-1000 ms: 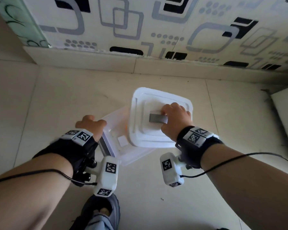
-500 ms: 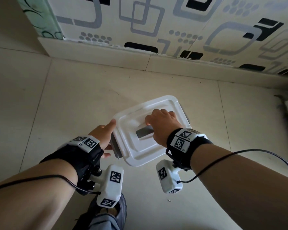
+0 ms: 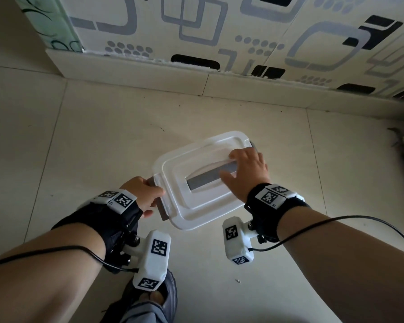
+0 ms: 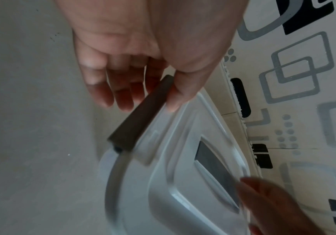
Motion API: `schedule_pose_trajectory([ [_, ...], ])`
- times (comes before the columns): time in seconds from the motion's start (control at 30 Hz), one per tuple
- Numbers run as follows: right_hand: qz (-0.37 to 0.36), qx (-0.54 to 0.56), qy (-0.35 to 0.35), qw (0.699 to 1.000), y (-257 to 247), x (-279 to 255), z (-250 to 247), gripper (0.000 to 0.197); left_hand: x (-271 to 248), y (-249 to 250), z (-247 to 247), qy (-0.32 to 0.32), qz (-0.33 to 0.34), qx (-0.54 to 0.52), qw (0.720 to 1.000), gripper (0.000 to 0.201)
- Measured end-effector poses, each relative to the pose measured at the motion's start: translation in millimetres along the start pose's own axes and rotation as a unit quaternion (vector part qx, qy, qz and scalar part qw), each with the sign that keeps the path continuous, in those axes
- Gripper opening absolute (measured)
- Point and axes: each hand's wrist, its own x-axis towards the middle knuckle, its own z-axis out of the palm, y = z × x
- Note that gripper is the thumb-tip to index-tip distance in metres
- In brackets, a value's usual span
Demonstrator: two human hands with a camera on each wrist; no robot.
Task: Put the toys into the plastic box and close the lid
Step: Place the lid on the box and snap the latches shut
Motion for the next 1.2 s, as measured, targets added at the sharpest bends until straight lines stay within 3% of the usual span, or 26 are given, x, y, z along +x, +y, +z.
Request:
schedule_pose_trajectory([
  [0.13,0.128,0.031,0.033,0.991,24,7,-2,0.058,1,8,2,0.027,0.021,-0.006,0.999,0.011],
  [0.23,0.193,0.109,0.006,0.975,39,11,-2,0.072,2,14,2,0.066,0.04,0.012,0.997,0.033],
  [0.37,0.26,0.32,-0.033,0.91,51,18,4,0.084,3,19,-1,0.065,0.064,0.007,0.996,0.055],
  [0.43,0.276,0.352,-0.041,0.893,53,18,10,0.081,6,18,-1,0.067,0.079,-0.001,0.995,0.057],
  [0.5,0.247,0.34,-0.031,0.907,54,17,13,0.058,8,17,-2,0.061,0.079,-0.017,0.995,0.062],
  [0.57,0.216,0.321,-0.007,0.922,53,14,10,0.046,8,17,-2,0.054,0.074,-0.022,0.996,0.059],
  [0.67,0.177,0.258,0.015,0.95,50,8,9,0.052,7,16,-2,0.061,0.08,-0.006,0.995,0.042],
  [0.77,0.172,0.226,0.023,0.959,47,4,13,0.06,2,18,1,0.071,0.095,0.053,0.992,0.035],
  [0.93,0.165,0.203,0.02,0.965,50,4,14,0.061,3,19,3,0.048,0.094,0.074,0.992,0.058],
  [1.1,0.146,0.158,0.016,0.976,49,2,13,0.056,2,26,7,0.087,0.097,0.142,0.981,0.076],
  [1.2,0.139,0.128,0.006,0.982,48,1,12,0.053,2,30,8,0.101,0.115,0.19,0.97,0.074],
])
